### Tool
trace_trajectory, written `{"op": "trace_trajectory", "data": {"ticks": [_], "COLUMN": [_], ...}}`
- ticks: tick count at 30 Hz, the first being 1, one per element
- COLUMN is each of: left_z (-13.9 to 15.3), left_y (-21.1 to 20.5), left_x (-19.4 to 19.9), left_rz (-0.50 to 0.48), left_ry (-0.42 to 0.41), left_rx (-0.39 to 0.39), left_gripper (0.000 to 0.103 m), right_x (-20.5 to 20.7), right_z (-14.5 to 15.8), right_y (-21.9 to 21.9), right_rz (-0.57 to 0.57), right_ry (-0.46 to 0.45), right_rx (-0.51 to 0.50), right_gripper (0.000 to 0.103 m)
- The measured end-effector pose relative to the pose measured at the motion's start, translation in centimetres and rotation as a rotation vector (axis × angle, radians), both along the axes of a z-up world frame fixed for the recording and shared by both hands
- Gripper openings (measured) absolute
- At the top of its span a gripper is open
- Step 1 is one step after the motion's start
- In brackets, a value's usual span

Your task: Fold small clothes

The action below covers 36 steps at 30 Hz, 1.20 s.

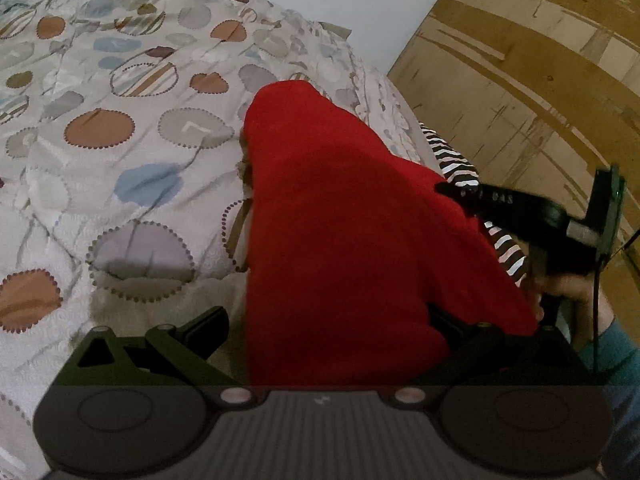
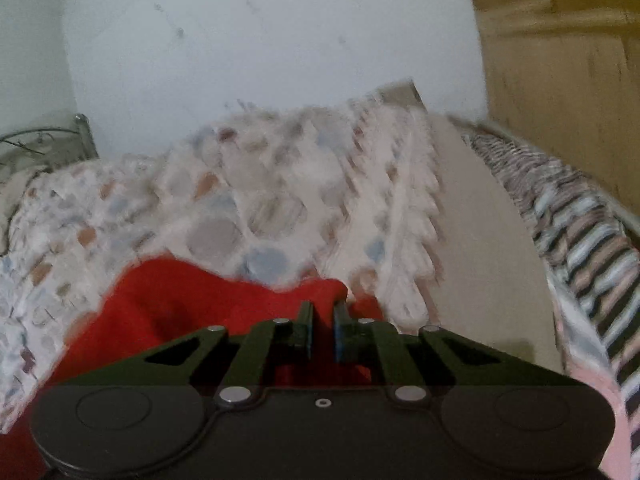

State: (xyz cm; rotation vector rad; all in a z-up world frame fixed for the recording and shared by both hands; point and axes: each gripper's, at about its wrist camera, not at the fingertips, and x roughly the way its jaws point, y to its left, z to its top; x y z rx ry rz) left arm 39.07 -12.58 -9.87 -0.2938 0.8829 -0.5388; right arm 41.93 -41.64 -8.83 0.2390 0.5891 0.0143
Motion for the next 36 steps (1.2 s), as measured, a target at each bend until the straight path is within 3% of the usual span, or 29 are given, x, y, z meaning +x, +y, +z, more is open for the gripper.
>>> {"op": "trace_trajectory", "data": {"ticks": [4,6,12,16,21,26,32,36], "left_z": [-0.2,-0.1,-0.2,-0.2,-0.3,-0.3,1.2,3.2], "left_y": [0.2,0.2,0.0,0.1,0.0,0.1,0.3,0.7], "left_x": [0.1,0.1,0.0,0.1,0.1,0.2,0.6,0.5], "left_rz": [0.005,0.007,0.012,0.012,0.010,0.009,-0.009,0.010], "left_ry": [0.010,0.009,0.008,0.011,0.009,0.012,0.019,-0.039], "left_rx": [-0.015,-0.014,-0.016,-0.017,-0.017,-0.017,0.000,-0.002], "left_gripper": [0.103,0.103,0.103,0.103,0.103,0.103,0.103,0.102], "right_x": [-1.9,-2.8,-5.3,-4.8,-3.2,-4.4,-4.9,-4.8], "right_z": [-0.9,-0.9,-0.4,-0.7,-3.9,-4.5,-4.6,-4.4], "right_y": [-1.7,-2.1,-1.2,0.0,-1.8,0.1,0.5,1.0], "right_rz": [-0.045,-0.059,-0.003,0.007,-0.079,-0.070,-0.048,-0.039], "right_ry": [-0.018,-0.028,-0.052,-0.013,0.024,-0.050,-0.083,-0.089], "right_rx": [0.123,0.163,0.208,0.118,0.277,0.145,0.109,0.075], "right_gripper": [0.036,0.065,0.101,0.101,0.090,0.079,0.066,0.062]}}
